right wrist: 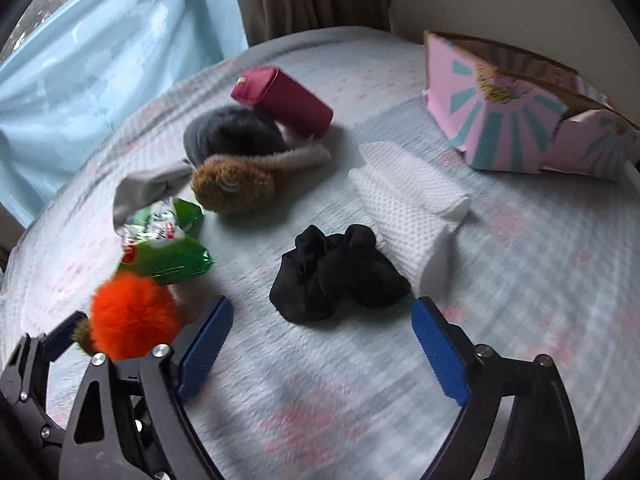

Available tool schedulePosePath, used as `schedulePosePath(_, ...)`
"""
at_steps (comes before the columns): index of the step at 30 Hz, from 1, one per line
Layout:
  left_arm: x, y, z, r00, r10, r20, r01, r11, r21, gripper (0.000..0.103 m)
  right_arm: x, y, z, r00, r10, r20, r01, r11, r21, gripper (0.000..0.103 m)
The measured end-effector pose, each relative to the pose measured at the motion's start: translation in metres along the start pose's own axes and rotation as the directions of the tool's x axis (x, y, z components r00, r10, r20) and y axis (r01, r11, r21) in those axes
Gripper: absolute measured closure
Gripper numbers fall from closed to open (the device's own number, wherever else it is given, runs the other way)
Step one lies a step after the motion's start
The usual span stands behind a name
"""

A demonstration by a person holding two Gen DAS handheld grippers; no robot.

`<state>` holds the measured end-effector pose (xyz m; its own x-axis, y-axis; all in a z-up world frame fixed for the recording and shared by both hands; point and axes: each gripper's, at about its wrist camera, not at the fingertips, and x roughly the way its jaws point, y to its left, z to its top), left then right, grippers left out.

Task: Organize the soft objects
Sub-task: 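Grasp the orange pompom with the left tool while the right tool grasps the black scrunchie, then carry pompom and scrunchie into the cardboard box and open both tools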

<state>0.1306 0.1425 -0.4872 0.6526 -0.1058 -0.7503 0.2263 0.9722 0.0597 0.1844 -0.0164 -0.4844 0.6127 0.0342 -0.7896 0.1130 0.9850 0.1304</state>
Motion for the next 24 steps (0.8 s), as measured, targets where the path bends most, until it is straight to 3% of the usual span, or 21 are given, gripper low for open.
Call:
schedulePosePath(3, 0.009, -0.001, 0.006, 1.000, -0.005, -0.005, 0.005, 1.000, -0.008, 0.002, 0.014, 0.000, 0.007, 1.000, 0.003, -0.027, -0.003, 1.000, -0.007, 0.027)
schedulePosePath(5, 0.016, 0.000, 0.010, 1.000, -0.010, -0.017, 0.010, 1.000, -0.022, 0.012, 0.020, 0.000, 0.011, 0.999, -0.004, -0.041, 0.004, 1.000, -0.018, 0.034)
schedulePosePath(8, 0.024, 0.002, 0.013, 0.999, -0.007, -0.046, 0.006, 1.000, -0.026, 0.038, 0.025, 0.001, 0.018, 0.999, -0.020, -0.038, 0.018, 0.999, -0.039, 0.042)
schedulePosePath(10, 0.029, 0.003, 0.012, 0.998, 0.001, -0.070, -0.003, 1.000, -0.026, 0.060, 0.027, 0.002, 0.021, 0.999, -0.017, -0.037, 0.016, 0.999, -0.049, 0.053)
schedulePosePath(13, 0.026, 0.008, 0.009, 0.997, -0.019, -0.071, 0.016, 0.999, -0.044, 0.065, 0.032, 0.001, 0.024, 0.999, -0.006, -0.042, 0.004, 0.998, -0.062, 0.071)
schedulePosePath(16, 0.020, 0.010, 0.007, 0.998, -0.009, -0.069, 0.006, 0.999, -0.045, 0.066, 0.032, 0.003, 0.025, 0.999, -0.004, -0.033, 0.001, 0.997, -0.072, 0.079)
schedulePosePath(24, -0.012, 0.015, 0.010, 0.998, -0.010, -0.065, 0.005, 0.997, -0.078, 0.066, 0.005, 0.004, 0.028, 1.000, 0.001, 0.011, 0.000, 0.996, -0.092, 0.084)
